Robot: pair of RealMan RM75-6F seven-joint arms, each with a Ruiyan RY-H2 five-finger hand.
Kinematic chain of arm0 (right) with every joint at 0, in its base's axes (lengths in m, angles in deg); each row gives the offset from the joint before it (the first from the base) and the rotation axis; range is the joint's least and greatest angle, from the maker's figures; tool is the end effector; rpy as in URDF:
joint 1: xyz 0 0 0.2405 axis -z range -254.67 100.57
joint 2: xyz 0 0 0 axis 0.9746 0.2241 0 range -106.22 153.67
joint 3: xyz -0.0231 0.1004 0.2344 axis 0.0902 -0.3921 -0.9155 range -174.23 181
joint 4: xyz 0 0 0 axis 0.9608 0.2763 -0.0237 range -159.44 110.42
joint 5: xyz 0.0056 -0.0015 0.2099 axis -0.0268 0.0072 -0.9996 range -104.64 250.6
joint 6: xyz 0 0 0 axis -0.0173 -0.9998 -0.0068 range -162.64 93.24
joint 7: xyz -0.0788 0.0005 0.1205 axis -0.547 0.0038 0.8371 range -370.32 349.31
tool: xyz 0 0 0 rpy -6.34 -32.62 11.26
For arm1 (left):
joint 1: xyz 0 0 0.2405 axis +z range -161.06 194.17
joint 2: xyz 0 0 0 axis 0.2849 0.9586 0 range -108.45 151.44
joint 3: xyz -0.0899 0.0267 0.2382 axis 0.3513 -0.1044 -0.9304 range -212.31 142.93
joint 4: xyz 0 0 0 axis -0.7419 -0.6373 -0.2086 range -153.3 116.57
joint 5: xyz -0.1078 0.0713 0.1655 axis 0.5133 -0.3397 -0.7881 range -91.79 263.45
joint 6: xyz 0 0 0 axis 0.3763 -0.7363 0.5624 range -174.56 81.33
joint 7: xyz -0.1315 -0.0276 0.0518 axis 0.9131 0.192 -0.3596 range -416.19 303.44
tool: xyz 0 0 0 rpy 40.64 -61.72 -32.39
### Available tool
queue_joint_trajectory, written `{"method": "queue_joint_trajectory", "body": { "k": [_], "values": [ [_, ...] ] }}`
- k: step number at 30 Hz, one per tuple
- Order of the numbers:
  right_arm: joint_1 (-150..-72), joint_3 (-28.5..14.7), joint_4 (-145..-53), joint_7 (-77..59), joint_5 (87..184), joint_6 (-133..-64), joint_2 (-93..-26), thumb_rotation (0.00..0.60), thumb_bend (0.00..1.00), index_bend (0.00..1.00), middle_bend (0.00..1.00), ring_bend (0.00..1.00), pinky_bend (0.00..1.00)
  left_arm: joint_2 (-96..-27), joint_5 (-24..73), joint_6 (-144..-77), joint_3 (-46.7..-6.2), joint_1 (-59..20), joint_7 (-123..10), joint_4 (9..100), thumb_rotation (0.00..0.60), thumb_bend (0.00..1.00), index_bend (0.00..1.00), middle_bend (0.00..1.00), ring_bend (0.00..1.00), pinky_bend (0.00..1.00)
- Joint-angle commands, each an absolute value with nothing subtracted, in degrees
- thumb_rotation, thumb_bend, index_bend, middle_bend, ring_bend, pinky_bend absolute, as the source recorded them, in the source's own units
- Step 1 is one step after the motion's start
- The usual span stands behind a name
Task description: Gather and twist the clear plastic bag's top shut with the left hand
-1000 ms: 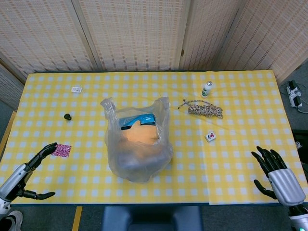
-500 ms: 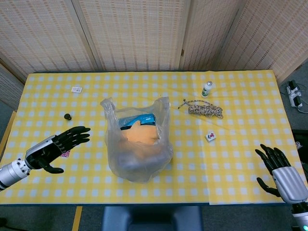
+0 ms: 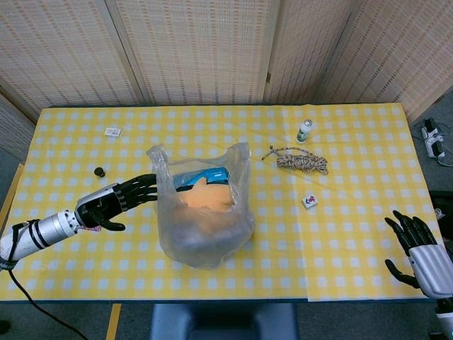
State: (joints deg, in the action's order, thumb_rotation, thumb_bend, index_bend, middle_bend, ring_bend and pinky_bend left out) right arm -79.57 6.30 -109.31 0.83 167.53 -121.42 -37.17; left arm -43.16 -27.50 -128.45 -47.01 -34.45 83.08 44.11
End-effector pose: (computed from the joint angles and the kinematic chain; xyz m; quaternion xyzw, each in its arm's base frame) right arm -0.3345 -0.1468 0.1721 0.6391 -0.3996 0.3772 0.5381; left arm -0.1847 0.3531 0.1456 0.4178 0.7803 0.4186 0.2030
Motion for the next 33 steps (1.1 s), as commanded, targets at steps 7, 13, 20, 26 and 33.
{"method": "queue_joint_trajectory", "body": {
  "k": [7, 13, 20, 26, 33],
  "values": [
    [-79.9, 5.6, -108.6, 1.3, 165.5, -119.8, -37.4, 0.6, 0.37, 0.0, 0.0, 0.0, 0.0, -46.2, -25.3, -129.0, -47.9, -37.3, 90.2, 37.2, 0.6, 0.11, 0.0, 0.0, 0.0, 0.11],
    [-80.0, 5.6, -108.7, 1.5, 165.6, -119.6, -37.4, 0.6, 0.37, 0.0, 0.0, 0.0, 0.0, -45.9, -24.3, -128.8, -48.0, -38.5, 88.8, 38.1, 0.6, 0.11, 0.0, 0.0, 0.0, 0.12],
    [-79.8, 5.5, -108.7, 1.9, 165.8, -120.2, -37.3, 0.6, 0.37, 0.0, 0.0, 0.0, 0.0, -43.6, -23.6, -128.4, -48.1, -40.3, 86.7, 42.6, 0.6, 0.11, 0.0, 0.0, 0.0, 0.13],
    [-79.5, 5.6, -108.7, 2.1, 166.2, -120.8, -37.1, 0.6, 0.37, 0.0, 0.0, 0.0, 0.0, -43.1, -22.0, -126.2, -47.8, -41.6, 86.4, 44.7, 0.6, 0.11, 0.0, 0.0, 0.0, 0.14],
    [-79.3, 5.5, -108.8, 2.1, 165.5, -120.4, -36.9, 0.6, 0.37, 0.0, 0.0, 0.0, 0.0, -44.3, -19.9, -126.2, -46.6, -42.3, 91.3, 44.2, 0.6, 0.11, 0.0, 0.0, 0.03, 0.18]
  ]
}}
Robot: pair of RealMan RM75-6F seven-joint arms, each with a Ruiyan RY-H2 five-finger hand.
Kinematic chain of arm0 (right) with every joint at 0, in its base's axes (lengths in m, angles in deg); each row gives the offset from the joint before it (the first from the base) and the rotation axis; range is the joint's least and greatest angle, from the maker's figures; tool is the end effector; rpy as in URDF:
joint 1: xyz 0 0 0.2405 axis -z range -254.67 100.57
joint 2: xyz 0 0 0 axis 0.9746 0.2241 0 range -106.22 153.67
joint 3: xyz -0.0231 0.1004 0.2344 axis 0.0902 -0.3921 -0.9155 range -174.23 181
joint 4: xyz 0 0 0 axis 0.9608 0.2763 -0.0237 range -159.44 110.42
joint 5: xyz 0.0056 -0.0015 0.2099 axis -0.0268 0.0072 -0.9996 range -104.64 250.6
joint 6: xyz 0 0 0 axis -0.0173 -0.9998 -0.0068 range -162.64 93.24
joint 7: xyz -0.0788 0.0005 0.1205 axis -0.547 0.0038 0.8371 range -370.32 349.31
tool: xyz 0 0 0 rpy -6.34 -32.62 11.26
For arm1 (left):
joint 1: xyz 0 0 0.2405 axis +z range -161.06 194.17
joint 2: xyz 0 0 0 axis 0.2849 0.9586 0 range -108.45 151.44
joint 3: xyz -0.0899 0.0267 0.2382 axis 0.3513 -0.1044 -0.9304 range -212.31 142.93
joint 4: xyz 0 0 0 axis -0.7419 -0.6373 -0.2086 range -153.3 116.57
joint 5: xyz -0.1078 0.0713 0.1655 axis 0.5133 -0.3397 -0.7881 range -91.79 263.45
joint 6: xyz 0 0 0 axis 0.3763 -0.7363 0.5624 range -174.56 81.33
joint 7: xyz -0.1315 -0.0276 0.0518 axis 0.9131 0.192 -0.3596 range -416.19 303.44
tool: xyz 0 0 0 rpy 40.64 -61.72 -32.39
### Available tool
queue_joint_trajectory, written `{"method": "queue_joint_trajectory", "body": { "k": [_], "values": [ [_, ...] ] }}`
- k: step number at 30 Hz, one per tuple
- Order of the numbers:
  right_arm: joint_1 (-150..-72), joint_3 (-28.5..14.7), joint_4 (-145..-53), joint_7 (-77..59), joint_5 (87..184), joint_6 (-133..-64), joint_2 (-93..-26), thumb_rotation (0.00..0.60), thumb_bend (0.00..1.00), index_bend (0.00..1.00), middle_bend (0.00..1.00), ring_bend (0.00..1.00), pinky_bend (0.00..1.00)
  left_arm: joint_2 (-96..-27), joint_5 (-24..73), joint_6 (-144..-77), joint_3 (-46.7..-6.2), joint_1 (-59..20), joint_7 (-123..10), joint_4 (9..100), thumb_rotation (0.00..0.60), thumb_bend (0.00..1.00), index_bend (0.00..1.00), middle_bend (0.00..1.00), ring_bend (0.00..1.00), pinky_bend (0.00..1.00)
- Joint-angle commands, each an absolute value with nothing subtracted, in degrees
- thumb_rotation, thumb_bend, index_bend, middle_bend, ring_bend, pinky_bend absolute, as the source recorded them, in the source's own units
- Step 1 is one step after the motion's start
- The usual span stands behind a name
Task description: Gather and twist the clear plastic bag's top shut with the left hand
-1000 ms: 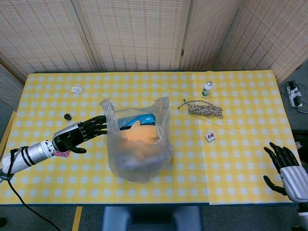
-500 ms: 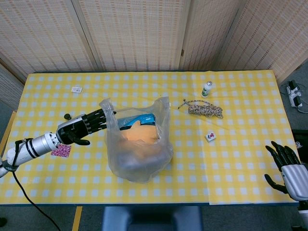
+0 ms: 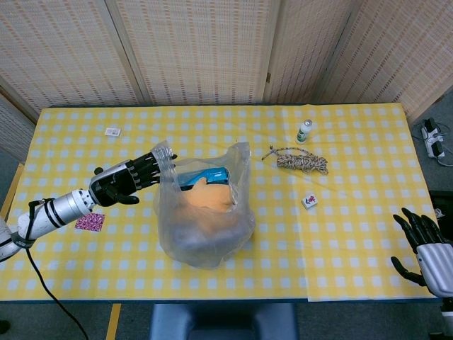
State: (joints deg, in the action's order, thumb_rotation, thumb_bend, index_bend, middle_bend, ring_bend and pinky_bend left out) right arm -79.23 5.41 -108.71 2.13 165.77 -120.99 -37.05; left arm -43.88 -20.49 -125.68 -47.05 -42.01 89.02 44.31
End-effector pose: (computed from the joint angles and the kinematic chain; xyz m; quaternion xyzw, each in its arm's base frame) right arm -0.3406 -0.1487 0.1775 0.6247 -0.4071 0.3768 0.5496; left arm -0.1399 0.3890 0.1481 0.3861 0.7788 0.4358 0.2333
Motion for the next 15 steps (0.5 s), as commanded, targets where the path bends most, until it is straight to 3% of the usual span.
{"method": "queue_joint_trajectory", "body": {
  "k": [1, 15],
  "values": [
    [-79.4, 5.6, -108.9, 2.1, 165.3, -120.1, -36.7, 0.6, 0.37, 0.0, 0.0, 0.0, 0.0, -44.3, -19.9, -126.2, -46.7, -42.3, 91.5, 44.1, 0.6, 0.11, 0.0, 0.01, 0.03, 0.18],
    [-78.5, 5.2, -109.4, 3.1, 165.1, -121.7, -36.0, 0.6, 0.37, 0.0, 0.0, 0.0, 0.0, -45.4, -20.5, -125.3, -47.7, -42.8, 92.7, 46.3, 0.6, 0.11, 0.0, 0.02, 0.05, 0.2]
  ]
}}
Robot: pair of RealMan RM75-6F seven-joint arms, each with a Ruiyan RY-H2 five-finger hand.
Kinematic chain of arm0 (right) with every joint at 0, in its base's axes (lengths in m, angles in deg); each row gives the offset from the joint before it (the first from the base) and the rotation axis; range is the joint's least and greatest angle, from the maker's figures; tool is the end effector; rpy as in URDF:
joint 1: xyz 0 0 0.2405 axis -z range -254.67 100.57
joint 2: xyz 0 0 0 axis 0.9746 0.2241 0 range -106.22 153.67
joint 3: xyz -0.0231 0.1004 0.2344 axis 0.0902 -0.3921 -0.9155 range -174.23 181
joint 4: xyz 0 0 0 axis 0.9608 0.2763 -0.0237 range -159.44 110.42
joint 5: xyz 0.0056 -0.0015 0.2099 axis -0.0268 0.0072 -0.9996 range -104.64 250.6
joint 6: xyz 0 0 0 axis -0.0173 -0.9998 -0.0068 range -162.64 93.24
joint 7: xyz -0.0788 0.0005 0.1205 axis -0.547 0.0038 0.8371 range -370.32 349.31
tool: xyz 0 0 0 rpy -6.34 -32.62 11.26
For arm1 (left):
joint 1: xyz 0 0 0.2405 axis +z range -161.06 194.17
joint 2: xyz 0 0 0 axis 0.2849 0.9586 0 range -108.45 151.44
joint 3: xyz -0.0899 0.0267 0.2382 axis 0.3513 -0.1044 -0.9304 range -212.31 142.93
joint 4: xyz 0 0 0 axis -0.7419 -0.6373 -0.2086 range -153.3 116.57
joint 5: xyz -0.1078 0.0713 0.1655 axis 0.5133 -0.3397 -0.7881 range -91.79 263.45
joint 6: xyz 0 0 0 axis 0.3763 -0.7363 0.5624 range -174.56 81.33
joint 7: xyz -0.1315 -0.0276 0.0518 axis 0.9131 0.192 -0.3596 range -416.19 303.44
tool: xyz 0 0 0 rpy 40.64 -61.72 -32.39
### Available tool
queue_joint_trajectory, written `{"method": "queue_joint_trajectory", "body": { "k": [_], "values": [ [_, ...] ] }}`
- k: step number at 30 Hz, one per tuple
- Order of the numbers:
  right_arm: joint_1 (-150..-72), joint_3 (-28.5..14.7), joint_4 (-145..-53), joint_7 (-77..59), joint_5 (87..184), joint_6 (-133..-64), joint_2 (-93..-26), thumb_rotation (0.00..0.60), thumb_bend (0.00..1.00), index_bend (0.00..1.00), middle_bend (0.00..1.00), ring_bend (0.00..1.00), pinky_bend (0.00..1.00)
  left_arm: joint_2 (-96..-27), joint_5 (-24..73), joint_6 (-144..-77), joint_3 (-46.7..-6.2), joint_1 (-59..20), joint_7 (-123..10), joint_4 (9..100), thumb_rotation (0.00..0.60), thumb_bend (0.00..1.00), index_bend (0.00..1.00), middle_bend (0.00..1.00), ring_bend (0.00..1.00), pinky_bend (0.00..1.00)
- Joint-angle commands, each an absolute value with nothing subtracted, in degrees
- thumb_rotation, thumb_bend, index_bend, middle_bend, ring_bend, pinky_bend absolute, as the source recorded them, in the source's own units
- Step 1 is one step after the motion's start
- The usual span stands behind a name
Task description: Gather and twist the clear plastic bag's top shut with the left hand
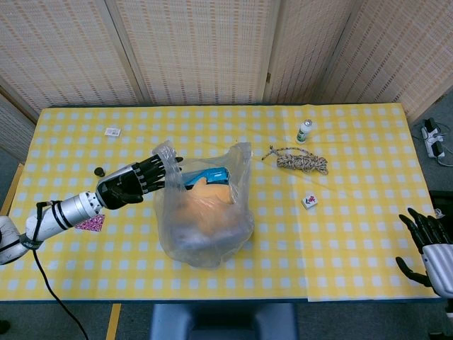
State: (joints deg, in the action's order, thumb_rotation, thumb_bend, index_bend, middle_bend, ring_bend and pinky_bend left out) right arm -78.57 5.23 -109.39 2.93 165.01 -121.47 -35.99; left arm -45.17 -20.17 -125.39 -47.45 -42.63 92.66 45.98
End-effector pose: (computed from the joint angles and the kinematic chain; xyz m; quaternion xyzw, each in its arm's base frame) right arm -0.3418 -0.1457 0.1849 0.6147 -0.4114 0.3778 0.5568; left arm -0.1344 0.3840 0.1341 0.3492 0.7976 0.4159 0.2626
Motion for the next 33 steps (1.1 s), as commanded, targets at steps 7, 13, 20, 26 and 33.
{"method": "queue_joint_trajectory", "body": {
  "k": [7, 13, 20, 26, 33],
  "values": [
    [-78.4, 5.3, -109.2, 3.3, 165.6, -121.8, -36.0, 0.6, 0.37, 0.0, 0.0, 0.0, 0.0, -46.1, -20.9, -124.4, -48.0, -43.8, 92.1, 47.6, 0.6, 0.11, 0.0, 0.02, 0.04, 0.2],
    [-77.8, 5.2, -109.0, 3.5, 165.5, -122.8, -35.9, 0.6, 0.37, 0.0, 0.0, 0.0, 0.0, -46.8, -20.2, -123.7, -47.8, -44.4, 93.2, 47.3, 0.6, 0.11, 0.0, 0.02, 0.04, 0.2],
    [-77.7, 5.3, -108.9, 3.5, 165.9, -123.0, -35.9, 0.6, 0.37, 0.0, 0.0, 0.0, 0.0, -47.5, -19.4, -122.6, -46.8, -45.8, 93.9, 46.7, 0.6, 0.11, 0.0, 0.02, 0.04, 0.2],
    [-77.5, 4.8, -109.3, 2.9, 164.8, -122.7, -35.9, 0.6, 0.37, 0.0, 0.0, 0.0, 0.0, -47.7, -20.4, -121.8, -47.3, -47.2, 94.6, 45.8, 0.6, 0.11, 0.0, 0.02, 0.04, 0.22],
    [-77.1, 4.4, -109.4, 2.7, 164.2, -123.3, -36.0, 0.6, 0.37, 0.0, 0.0, 0.0, 0.0, -47.6, -21.0, -121.3, -47.8, -48.8, 96.8, 46.7, 0.6, 0.11, 0.0, 0.02, 0.04, 0.26]
  ]
}}
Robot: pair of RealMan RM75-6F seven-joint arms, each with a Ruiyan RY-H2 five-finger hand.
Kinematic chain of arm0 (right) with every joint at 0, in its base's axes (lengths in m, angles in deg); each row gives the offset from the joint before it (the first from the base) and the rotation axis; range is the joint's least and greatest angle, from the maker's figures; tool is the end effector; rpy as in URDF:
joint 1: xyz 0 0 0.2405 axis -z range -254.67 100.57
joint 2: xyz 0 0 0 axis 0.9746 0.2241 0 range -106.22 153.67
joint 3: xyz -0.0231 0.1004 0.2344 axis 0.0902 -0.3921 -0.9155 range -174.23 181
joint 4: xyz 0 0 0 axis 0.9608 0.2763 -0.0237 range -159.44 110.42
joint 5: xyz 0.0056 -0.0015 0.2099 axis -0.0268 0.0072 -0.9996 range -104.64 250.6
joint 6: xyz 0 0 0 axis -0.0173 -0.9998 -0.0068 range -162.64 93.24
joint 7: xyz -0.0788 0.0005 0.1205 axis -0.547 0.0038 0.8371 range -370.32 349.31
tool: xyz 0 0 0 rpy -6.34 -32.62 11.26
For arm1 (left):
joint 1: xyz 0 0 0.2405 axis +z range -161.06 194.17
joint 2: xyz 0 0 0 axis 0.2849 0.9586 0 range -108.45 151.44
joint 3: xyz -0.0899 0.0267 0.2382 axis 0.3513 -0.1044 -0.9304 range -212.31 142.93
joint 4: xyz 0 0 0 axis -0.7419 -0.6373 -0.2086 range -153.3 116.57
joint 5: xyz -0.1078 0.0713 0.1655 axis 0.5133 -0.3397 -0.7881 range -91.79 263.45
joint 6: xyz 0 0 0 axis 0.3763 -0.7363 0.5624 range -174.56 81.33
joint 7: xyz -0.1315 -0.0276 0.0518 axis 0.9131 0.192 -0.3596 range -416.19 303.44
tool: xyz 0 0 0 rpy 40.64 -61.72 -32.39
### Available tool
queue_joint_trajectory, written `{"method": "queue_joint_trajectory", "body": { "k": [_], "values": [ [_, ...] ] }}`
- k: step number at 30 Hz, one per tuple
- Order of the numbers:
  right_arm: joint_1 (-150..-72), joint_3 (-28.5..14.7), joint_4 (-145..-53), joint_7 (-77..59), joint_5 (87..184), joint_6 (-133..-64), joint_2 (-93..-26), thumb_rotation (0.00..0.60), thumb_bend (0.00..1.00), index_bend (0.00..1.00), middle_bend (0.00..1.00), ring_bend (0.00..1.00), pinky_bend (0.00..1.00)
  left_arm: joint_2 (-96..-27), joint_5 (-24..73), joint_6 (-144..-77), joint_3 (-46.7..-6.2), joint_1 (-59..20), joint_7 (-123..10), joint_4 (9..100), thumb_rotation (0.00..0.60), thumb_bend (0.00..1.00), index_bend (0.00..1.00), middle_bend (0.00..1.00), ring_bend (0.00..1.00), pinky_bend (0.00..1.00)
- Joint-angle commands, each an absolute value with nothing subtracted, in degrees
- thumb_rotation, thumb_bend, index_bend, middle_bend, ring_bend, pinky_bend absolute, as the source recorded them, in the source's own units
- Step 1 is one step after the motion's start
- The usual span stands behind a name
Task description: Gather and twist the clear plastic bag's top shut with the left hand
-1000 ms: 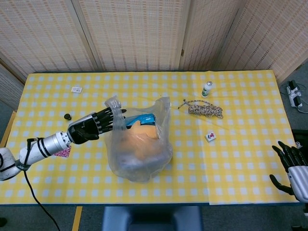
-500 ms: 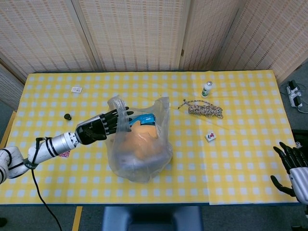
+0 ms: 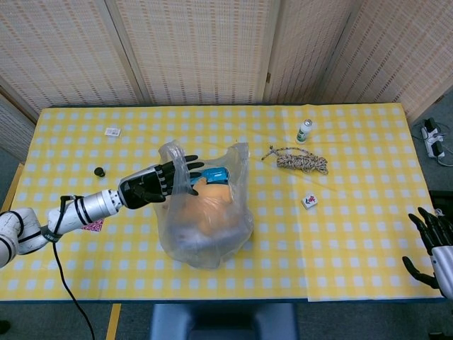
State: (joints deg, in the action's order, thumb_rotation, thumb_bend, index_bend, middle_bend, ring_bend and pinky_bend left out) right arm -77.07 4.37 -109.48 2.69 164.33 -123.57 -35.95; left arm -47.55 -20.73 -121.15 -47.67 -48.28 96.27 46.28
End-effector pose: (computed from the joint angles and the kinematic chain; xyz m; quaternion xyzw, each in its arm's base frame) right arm -0.3426 -0.1404 0.1920 0.5996 -0.4035 0.3855 0.5736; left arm -0.1018 0.3939 0.1098 0.3480 0.8142 0.3734 0.2767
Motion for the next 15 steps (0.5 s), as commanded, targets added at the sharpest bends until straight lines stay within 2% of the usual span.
{"method": "queue_joint_trajectory", "body": {
  "k": [1, 11, 15],
  "values": [
    [-77.2, 4.4, -109.4, 2.7, 164.2, -123.1, -36.0, 0.6, 0.37, 0.0, 0.0, 0.0, 0.0, -47.6, -21.1, -121.5, -47.7, -49.0, 96.8, 46.8, 0.6, 0.11, 0.0, 0.02, 0.04, 0.26],
    [-77.3, 4.1, -109.2, 2.5, 163.8, -122.7, -36.3, 0.6, 0.37, 0.0, 0.0, 0.0, 0.0, -48.2, -19.4, -120.5, -46.9, -49.9, 95.7, 48.9, 0.6, 0.11, 0.0, 0.02, 0.03, 0.24],
    [-77.0, 3.0, -108.3, -0.3, 162.7, -123.8, -37.6, 0.6, 0.37, 0.0, 0.0, 0.0, 0.0, -47.6, -17.1, -117.3, -45.7, -50.5, 91.2, 51.9, 0.6, 0.11, 0.0, 0.01, 0.01, 0.23]
  ]
}}
